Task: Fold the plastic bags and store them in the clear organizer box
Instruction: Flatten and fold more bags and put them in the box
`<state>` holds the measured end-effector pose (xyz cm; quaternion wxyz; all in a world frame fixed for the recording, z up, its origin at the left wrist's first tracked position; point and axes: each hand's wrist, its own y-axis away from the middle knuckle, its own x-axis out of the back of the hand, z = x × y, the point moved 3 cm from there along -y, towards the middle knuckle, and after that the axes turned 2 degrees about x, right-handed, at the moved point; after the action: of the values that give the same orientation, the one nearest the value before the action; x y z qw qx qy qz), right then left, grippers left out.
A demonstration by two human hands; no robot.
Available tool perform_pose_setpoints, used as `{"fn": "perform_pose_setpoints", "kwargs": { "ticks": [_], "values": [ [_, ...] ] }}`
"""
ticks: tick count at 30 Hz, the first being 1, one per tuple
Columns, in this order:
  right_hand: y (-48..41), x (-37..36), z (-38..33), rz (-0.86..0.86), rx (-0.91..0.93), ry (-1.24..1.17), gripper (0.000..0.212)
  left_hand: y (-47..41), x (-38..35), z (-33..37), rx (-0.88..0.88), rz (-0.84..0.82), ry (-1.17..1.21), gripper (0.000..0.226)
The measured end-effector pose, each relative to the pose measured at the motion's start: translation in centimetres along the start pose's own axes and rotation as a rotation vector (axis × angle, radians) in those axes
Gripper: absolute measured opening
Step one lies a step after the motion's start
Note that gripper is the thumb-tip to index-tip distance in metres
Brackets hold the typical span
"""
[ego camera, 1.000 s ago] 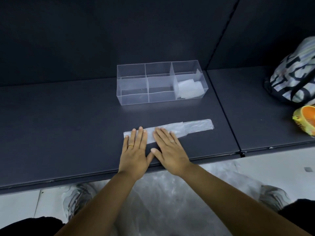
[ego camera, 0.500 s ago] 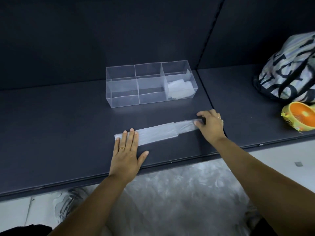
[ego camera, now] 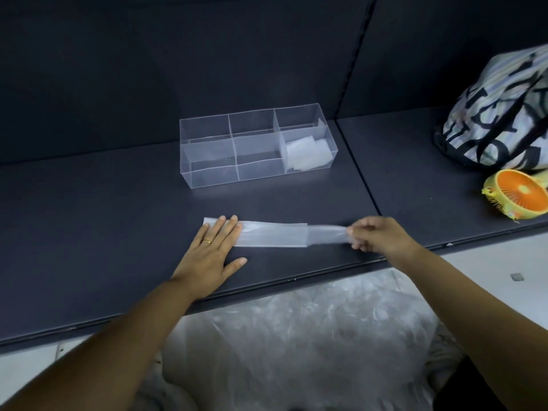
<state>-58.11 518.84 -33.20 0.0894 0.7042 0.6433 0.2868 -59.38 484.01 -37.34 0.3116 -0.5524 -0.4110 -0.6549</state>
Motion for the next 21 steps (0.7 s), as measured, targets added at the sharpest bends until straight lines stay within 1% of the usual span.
{"fn": "perform_pose_setpoints", "kwargs": {
  "ticks": [2,4,6,7,9,10,11,12,14,15,16,18,19,21],
  "values": [
    [1.1,0.4,0.7,-0.062,-0.094,-0.044,0.018,-0.6,0.8,-0.8,-0.074,-0.019,-0.073,0.087],
    [1.9,0.7,0.7,-0.119,-0.148,-0.062,0.021,-1.1,1.9,0.1,-0.115,0.02,-0.093,0.086],
    [2.5,0.8,0.0,-0.149,-0.165,-0.057,0.022,-1.3,3.0,3.3,-0.122,0.117,0.037,0.081],
    [2.9,0.7,-0.6,-0.16,-0.161,-0.061,0.022,-1.3,3.3,5.6,-0.122,0.156,0.153,0.081],
    [3.6,0.2,-2.1,-0.197,-0.135,-0.076,0.022,-1.3,3.6,11.2,-0.088,0.192,0.407,0.089],
    [4.0,-0.2,-3.1,-0.223,-0.117,-0.073,0.022,-1.3,3.8,13.8,-0.043,0.201,0.539,0.092],
    [4.4,-0.6,-4.1,-0.255,-0.097,-0.065,0.022,-1.4,4.1,16.1,0.022,0.222,0.692,0.09],
    [4.7,-1.0,-5.0,-0.286,-0.069,-0.059,0.021,-1.5,4.7,17.7,0.107,0.267,0.87,0.082],
    [5.3,-1.4,-6.9,-0.318,0.016,-0.077,0.017,-1.7,6.3,19.0,0.28,0.409,1.19,0.05],
    [5.4,-1.4,-7.7,-0.308,0.074,-0.104,0.018,-1.6,7.0,18.9,0.347,0.466,1.31,0.037],
    [5.3,-1.2,-8.3,-0.285,0.135,-0.14,0.023,-1.4,7.4,18.6,0.401,0.499,1.423,0.03],
    [4.8,-1.3,-8.8,-0.291,0.214,-0.19,0.043,-1.0,8.1,17.3,0.475,0.477,1.655,0.025],
    [4.5,-1.8,-8.6,-0.351,0.218,-0.19,0.05,-0.8,8.2,16.5,0.508,0.438,1.749,0.024],
    [3.6,-4.0,-7.5,-0.501,0.155,-0.158,0.062,-0.6,7.9,14.8,0.579,0.336,1.884,0.021]
  ]
}}
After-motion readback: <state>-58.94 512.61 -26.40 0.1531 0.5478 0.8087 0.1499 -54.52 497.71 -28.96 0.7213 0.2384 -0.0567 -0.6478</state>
